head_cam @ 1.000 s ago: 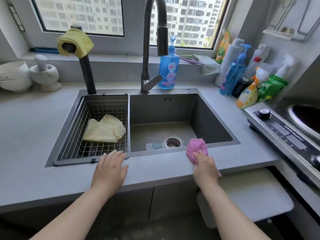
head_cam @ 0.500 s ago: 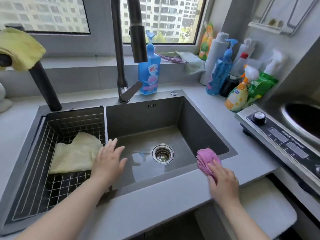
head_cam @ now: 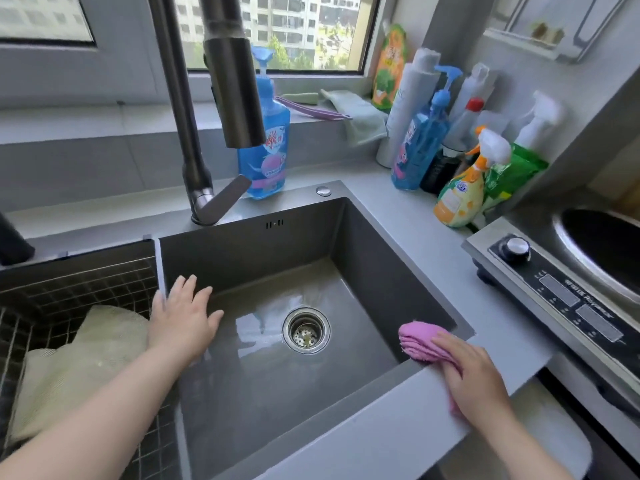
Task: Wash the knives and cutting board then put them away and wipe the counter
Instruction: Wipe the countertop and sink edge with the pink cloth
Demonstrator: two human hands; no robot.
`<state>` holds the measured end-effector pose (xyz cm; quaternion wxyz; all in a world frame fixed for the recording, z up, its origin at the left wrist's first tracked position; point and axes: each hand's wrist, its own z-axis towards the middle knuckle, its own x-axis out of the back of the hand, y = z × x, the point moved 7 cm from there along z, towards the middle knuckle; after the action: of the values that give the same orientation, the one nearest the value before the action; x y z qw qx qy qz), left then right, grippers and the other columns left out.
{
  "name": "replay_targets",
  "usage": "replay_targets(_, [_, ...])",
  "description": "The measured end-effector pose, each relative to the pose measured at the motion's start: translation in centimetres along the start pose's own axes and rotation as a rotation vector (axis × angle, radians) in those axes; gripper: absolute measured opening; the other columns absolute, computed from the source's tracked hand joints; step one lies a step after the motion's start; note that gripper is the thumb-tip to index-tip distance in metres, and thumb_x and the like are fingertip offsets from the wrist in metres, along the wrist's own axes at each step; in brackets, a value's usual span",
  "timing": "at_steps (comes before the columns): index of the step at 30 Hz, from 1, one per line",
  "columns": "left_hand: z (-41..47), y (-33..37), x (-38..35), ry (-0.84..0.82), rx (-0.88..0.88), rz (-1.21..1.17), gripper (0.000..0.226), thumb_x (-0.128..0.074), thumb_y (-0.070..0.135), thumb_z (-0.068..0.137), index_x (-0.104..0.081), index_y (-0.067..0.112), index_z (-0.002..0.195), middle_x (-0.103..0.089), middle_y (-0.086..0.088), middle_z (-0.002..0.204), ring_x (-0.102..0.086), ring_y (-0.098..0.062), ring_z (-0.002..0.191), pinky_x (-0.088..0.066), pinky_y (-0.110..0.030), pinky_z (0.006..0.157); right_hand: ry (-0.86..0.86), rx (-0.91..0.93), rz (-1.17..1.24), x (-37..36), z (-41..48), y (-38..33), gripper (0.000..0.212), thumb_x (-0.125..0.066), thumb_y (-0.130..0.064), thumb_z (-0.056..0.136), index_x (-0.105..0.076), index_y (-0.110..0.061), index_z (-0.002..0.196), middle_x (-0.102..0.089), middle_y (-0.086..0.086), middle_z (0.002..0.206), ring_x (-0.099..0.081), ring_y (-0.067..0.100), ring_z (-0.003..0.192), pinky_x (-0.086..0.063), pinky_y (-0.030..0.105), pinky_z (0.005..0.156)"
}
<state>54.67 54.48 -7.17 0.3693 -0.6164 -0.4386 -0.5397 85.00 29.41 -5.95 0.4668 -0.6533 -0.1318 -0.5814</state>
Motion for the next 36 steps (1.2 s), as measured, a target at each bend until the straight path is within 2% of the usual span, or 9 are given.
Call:
replay_targets(5, [0.5, 0.2, -0.1, 0.050, 0.041, 0.017, 0.053, -0.028, 0.046, 0.096, -0.022, 0.026, 0.145, -0.009, 0.000, 0.156, -0.001, -0.015, 0.144, 0.000, -0.035, 0.114, 0.034, 0.039, 0.175, 0.6, 6.6, -2.0, 0.037, -0.048, 0.014, 0.083, -0.067, -0.004, 0.109, -0.066, 0.011, 0.115, -0.056, 0.037, 0.104, -0.040, 0.030, 0.088])
replay_targets(9, [0.7, 0.3, -0.4, 0.084, 0.054, -0.081, 0.053, -0.041, 0.042, 0.093, -0.034, 0.021, 0.141, -0.022, -0.001, 0.153, -0.011, -0.016, 0.144, 0.002, -0.034, 0.112, 0.179, 0.132, 0.159, 3.3, 13.3, -5.0, 0.041, -0.040, -0.006, 0.080, -0.065, -0.005, 0.113, -0.062, 0.013, 0.123, -0.052, 0.039, 0.105, -0.034, 0.026, 0.088])
replay_targets(11, [1.1, -0.2, -0.6, 0.138, 0.075, -0.137, 0.049, -0.054, 0.034, 0.088, -0.048, 0.014, 0.133, -0.036, -0.007, 0.147, -0.023, -0.021, 0.141, -0.002, -0.035, 0.112, 0.091, 0.157, 0.014, 2.7, 16.3, -5.5, 0.039, -0.045, -0.007, 0.086, -0.061, -0.013, 0.121, -0.053, 0.007, 0.135, -0.046, 0.035, 0.116, -0.031, 0.030, 0.097])
replay_targets(14, [1.6, -1.1, -1.8, 0.147, 0.100, -0.154, 0.041, -0.072, 0.019, 0.076, -0.064, 0.004, 0.114, -0.056, -0.018, 0.128, -0.044, -0.034, 0.128, -0.013, -0.039, 0.107, -0.245, 0.136, -0.307, -2.2, 18.4, -4.0, 0.048, -0.044, -0.023, 0.095, -0.033, -0.022, 0.142, -0.024, 0.001, 0.154, -0.024, 0.024, 0.138, -0.019, 0.033, 0.111])
replay_targets(18, [2.4, -1.2, -2.4, 0.193, 0.052, -0.067, 0.041, -0.085, 0.009, 0.057, -0.071, -0.001, 0.095, -0.067, -0.024, 0.105, -0.059, -0.043, 0.106, -0.018, -0.039, 0.099, -0.264, 0.158, -0.388, -4.7, 20.2, -2.8, 0.053, -0.033, -0.028, 0.099, -0.014, -0.022, 0.147, -0.006, 0.001, 0.157, -0.010, 0.022, 0.144, -0.007, 0.034, 0.117])
replay_targets(21, [2.3, -1.3, -2.5, 0.173, 0.085, -0.059, 0.040, -0.083, 0.011, 0.062, -0.071, 0.000, 0.098, -0.066, -0.022, 0.108, -0.057, -0.041, 0.110, -0.026, -0.047, 0.097, -0.268, 0.109, -0.404, -4.6, 22.8, -2.7, 0.053, -0.030, -0.025, 0.099, -0.010, -0.021, 0.148, -0.003, 0.002, 0.158, -0.007, 0.023, 0.145, -0.004, 0.034, 0.117])
replay_targets(28, [1.7, -1.3, -1.6, 0.172, 0.182, -0.086, 0.043, -0.068, 0.023, 0.080, -0.062, 0.004, 0.117, -0.059, -0.015, 0.125, -0.047, -0.032, 0.125, -0.022, -0.043, 0.109, -0.289, 0.041, -0.393, -5.0, 24.3, -2.7, 0.054, -0.026, -0.029, 0.100, -0.005, -0.021, 0.149, 0.001, 0.003, 0.158, -0.001, 0.023, 0.145, -0.001, 0.035, 0.117])
replay_targets(32, [1.3, -1.0, -1.0, 0.193, 0.193, -0.110, 0.038, -0.068, 0.020, 0.080, -0.064, 0.002, 0.114, -0.061, -0.016, 0.122, -0.047, -0.033, 0.125, -0.023, -0.045, 0.110, -0.282, 0.066, -0.382, -5.0, 24.3, -2.7, 0.054, -0.028, -0.028, 0.099, -0.009, -0.021, 0.149, -0.004, 0.002, 0.158, -0.004, 0.023, 0.145, -0.003, 0.035, 0.117])
replay_targets(36, [0.2, -0.8, -0.4, 0.192, 0.218, -0.121, 0.038, -0.055, 0.027, 0.089, -0.057, 0.012, 0.124, -0.053, -0.006, 0.133, -0.032, -0.023, 0.136, -0.009, -0.037, 0.114, -0.350, 0.067, -0.350, -4.1, 24.2, -3.1, 0.056, -0.035, -0.025, 0.097, -0.013, -0.021, 0.148, -0.007, 0.003, 0.158, -0.006, 0.024, 0.145, -0.006, 0.035, 0.117])
